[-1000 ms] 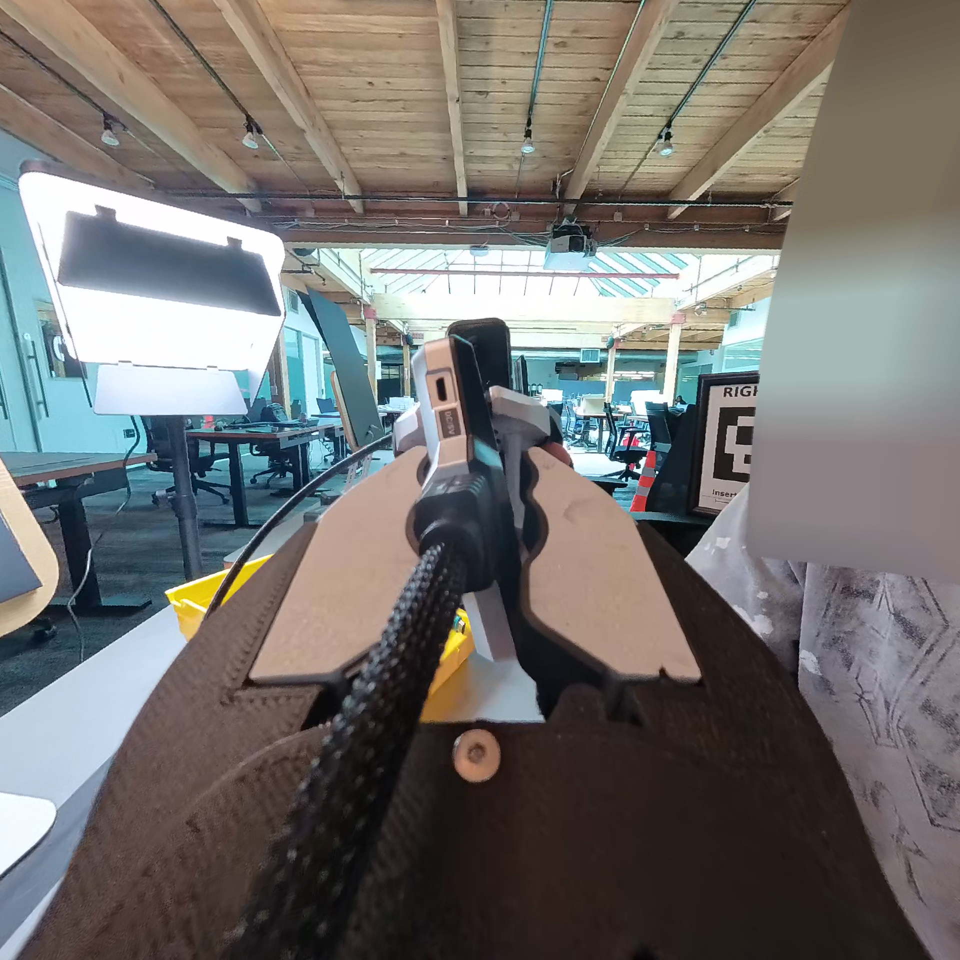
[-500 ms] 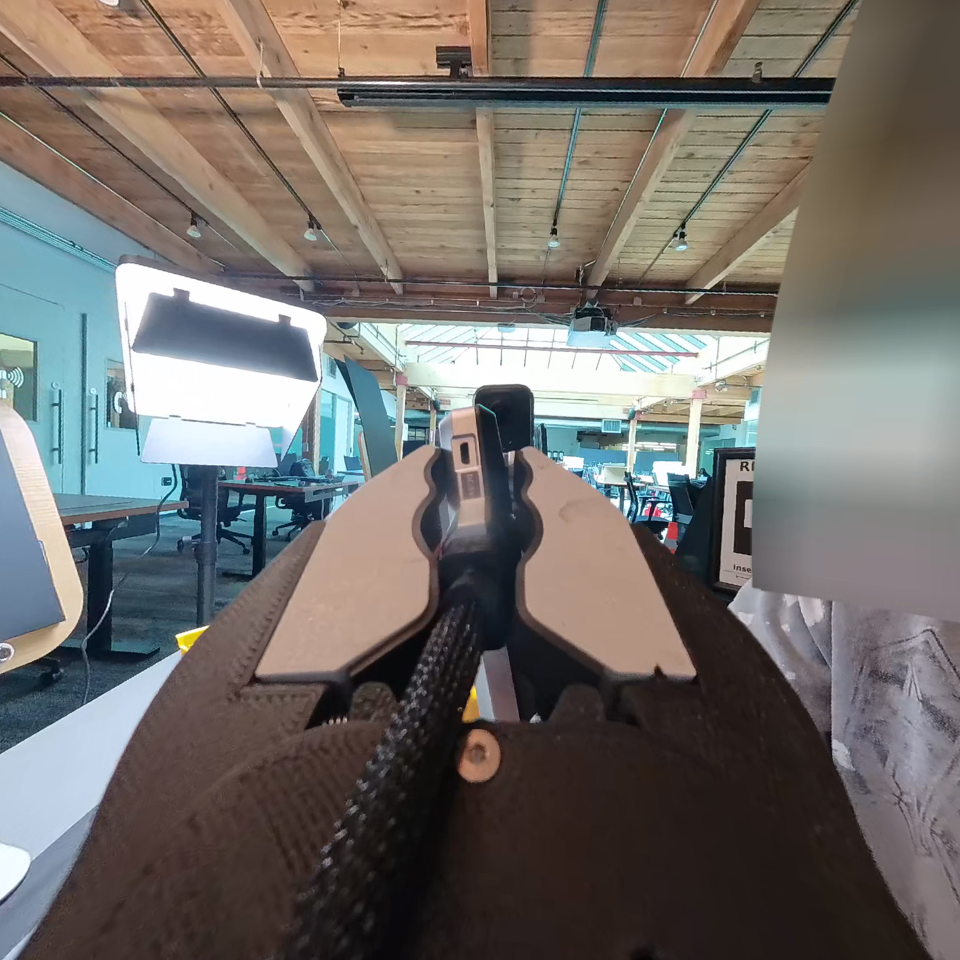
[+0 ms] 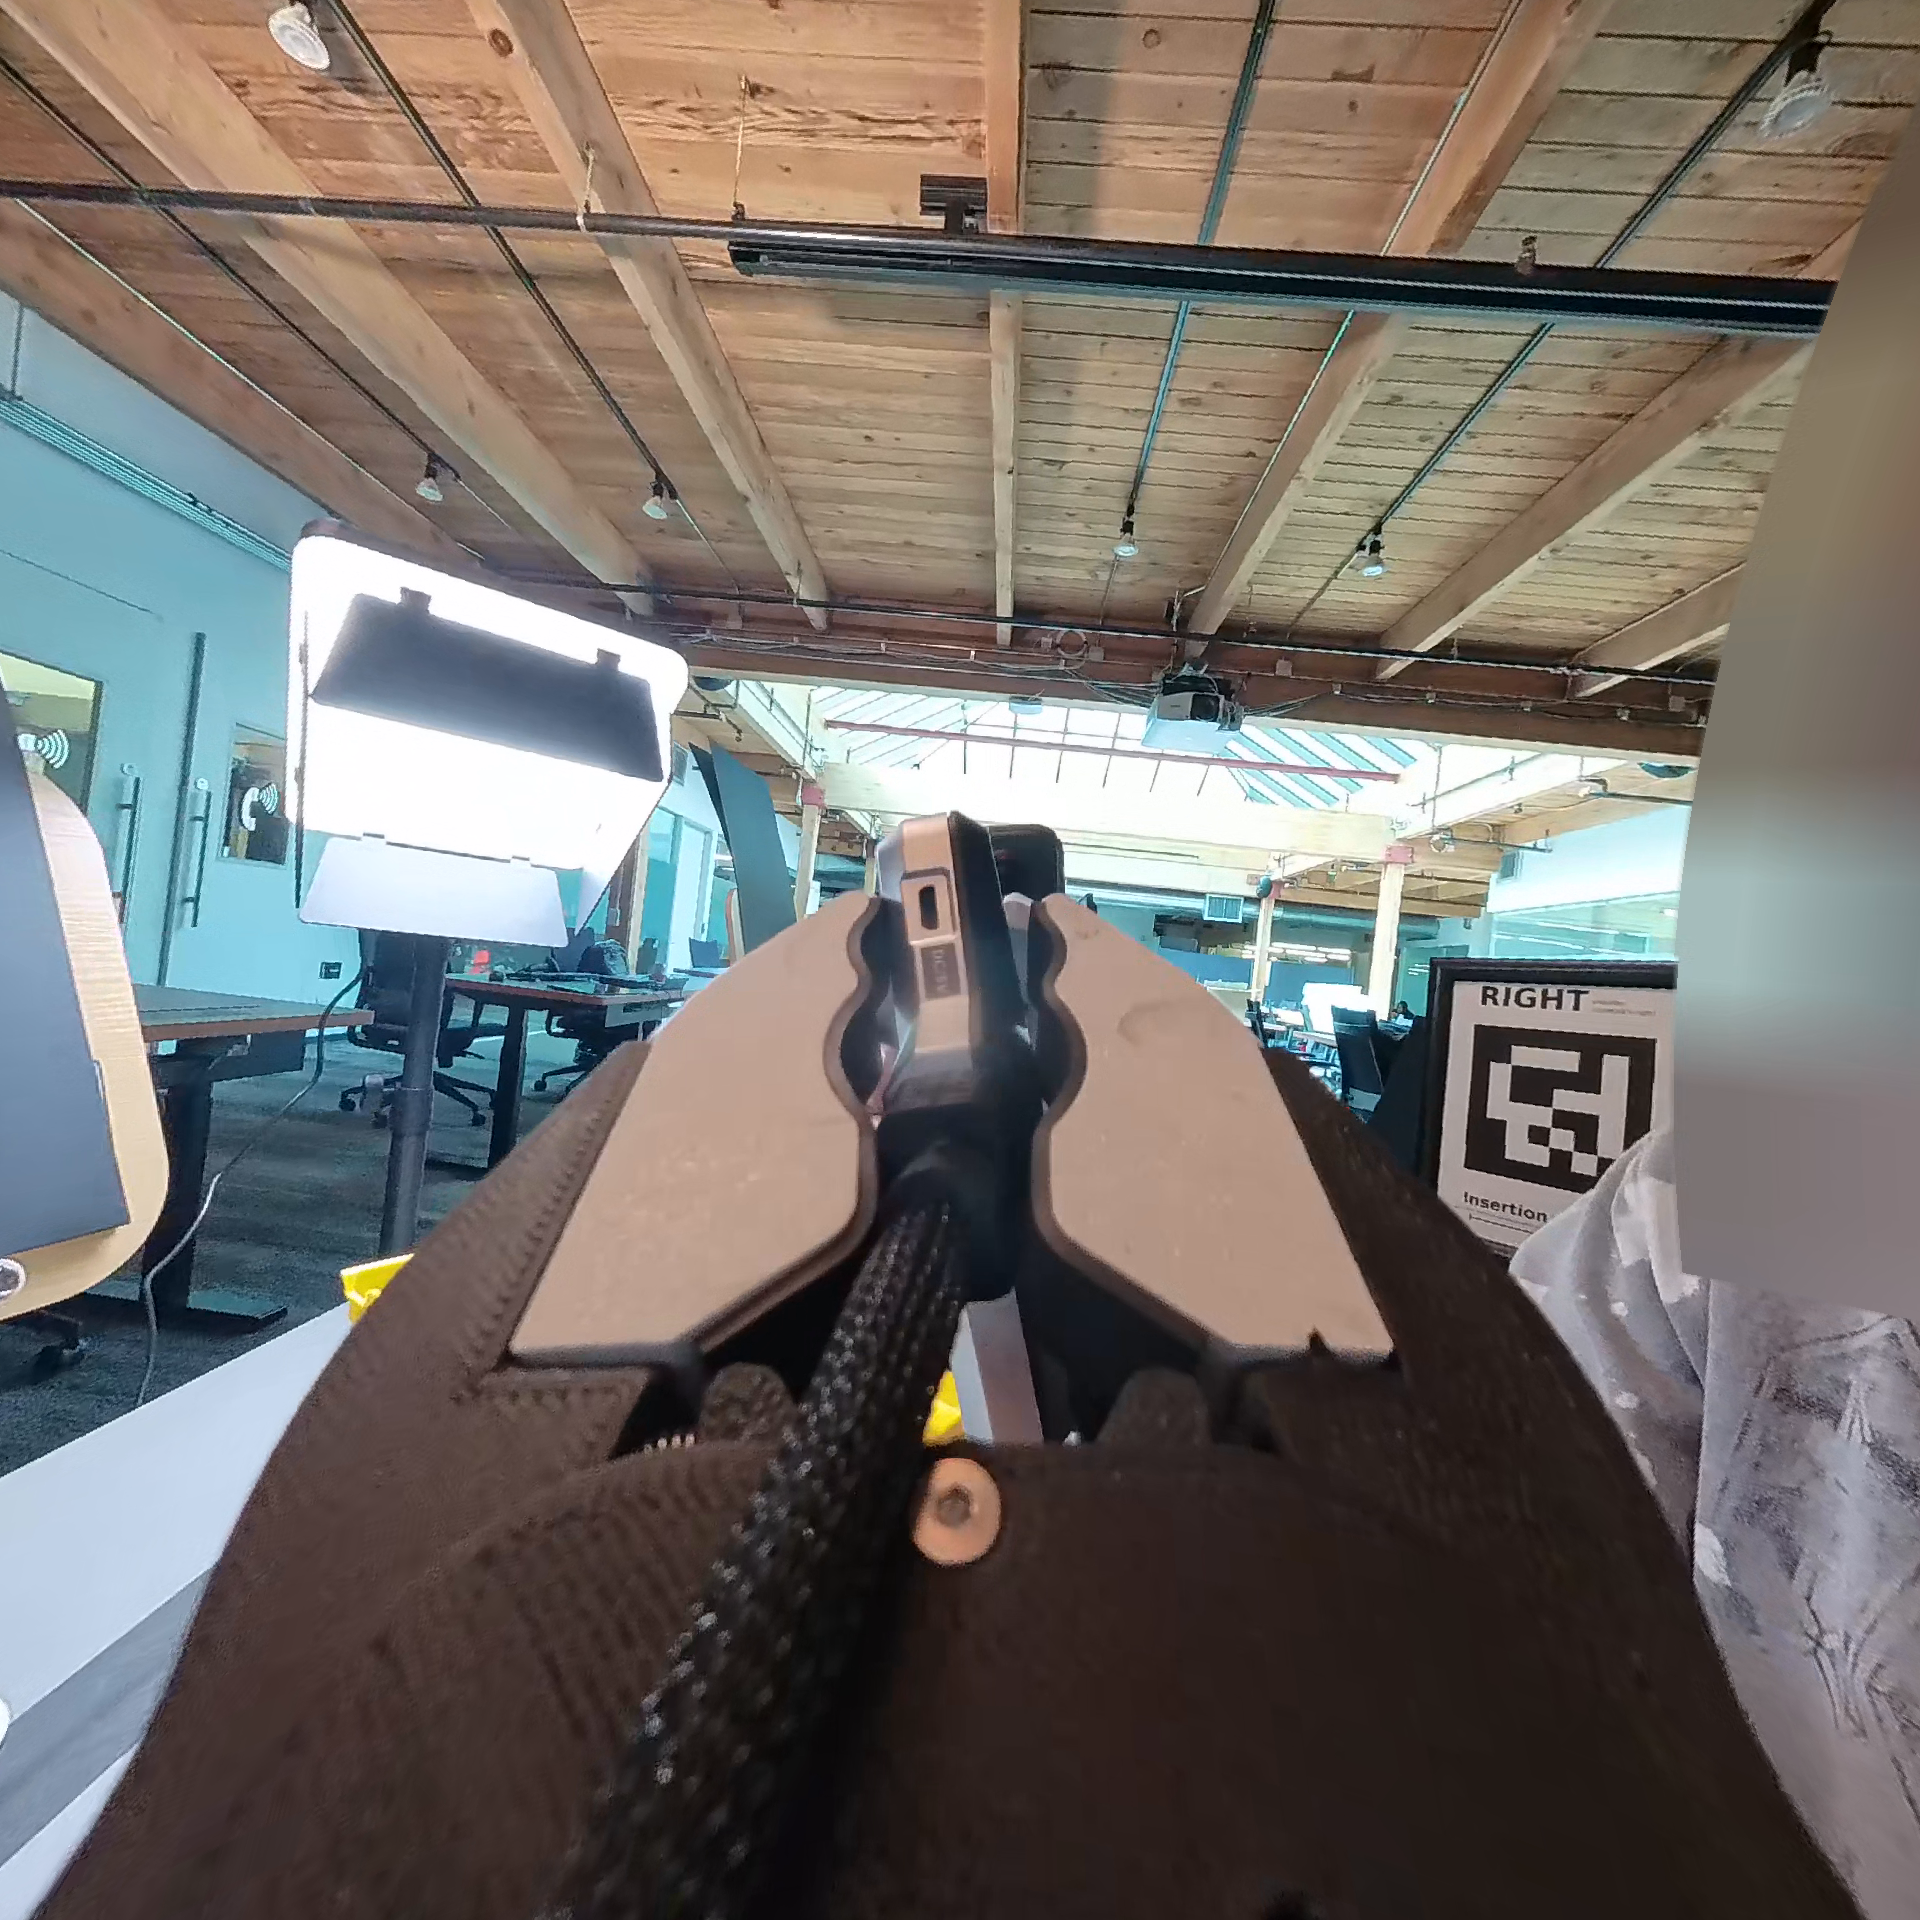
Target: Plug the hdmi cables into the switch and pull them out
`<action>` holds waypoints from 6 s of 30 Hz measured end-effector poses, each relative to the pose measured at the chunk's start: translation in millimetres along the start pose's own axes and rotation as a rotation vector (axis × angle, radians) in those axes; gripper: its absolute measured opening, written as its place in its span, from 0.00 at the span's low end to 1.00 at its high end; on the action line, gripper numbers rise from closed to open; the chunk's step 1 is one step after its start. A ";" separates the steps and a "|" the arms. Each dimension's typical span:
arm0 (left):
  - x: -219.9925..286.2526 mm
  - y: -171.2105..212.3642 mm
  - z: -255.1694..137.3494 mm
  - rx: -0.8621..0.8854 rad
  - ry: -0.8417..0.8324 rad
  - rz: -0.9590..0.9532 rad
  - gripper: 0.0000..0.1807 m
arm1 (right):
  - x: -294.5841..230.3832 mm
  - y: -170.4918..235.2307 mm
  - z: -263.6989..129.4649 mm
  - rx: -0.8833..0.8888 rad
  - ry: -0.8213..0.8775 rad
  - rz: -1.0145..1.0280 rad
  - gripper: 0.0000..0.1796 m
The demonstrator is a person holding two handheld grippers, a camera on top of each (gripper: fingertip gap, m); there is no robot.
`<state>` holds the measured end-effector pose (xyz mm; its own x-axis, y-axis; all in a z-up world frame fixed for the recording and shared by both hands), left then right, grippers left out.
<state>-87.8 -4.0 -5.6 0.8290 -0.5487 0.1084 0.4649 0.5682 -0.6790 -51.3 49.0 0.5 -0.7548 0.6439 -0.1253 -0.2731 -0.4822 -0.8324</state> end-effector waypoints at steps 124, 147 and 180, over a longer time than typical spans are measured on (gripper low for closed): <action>-7.5 -18.4 -26.8 -0.506 -0.038 0.037 0.14 | -1.8 11.5 -20.1 -0.598 0.145 -0.250 0.20; 7.9 143.5 -73.8 -1.322 0.071 -0.108 0.13 | 2.5 94.1 -34.1 -0.893 -0.127 0.056 0.08; 11.0 108.0 -53.1 -1.083 0.133 -0.020 0.16 | -5.8 59.3 -55.4 -0.627 -0.044 -0.047 0.06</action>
<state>-45.0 18.8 -116.3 0.7539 -0.6506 0.0910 -0.0967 -0.2470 -0.9642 -30.1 49.6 -77.9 -0.7781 0.6243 -0.0697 0.0852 -0.0050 -0.9964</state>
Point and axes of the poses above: each gripper's, where its closed fingertips meet, z out along the fingers, y out of its underside, x = y × z across the jaws, the point moved 3 cm from there along -z, back along the fingers, and after that the axes turned 13 degrees about x, right-handed, at the moved point
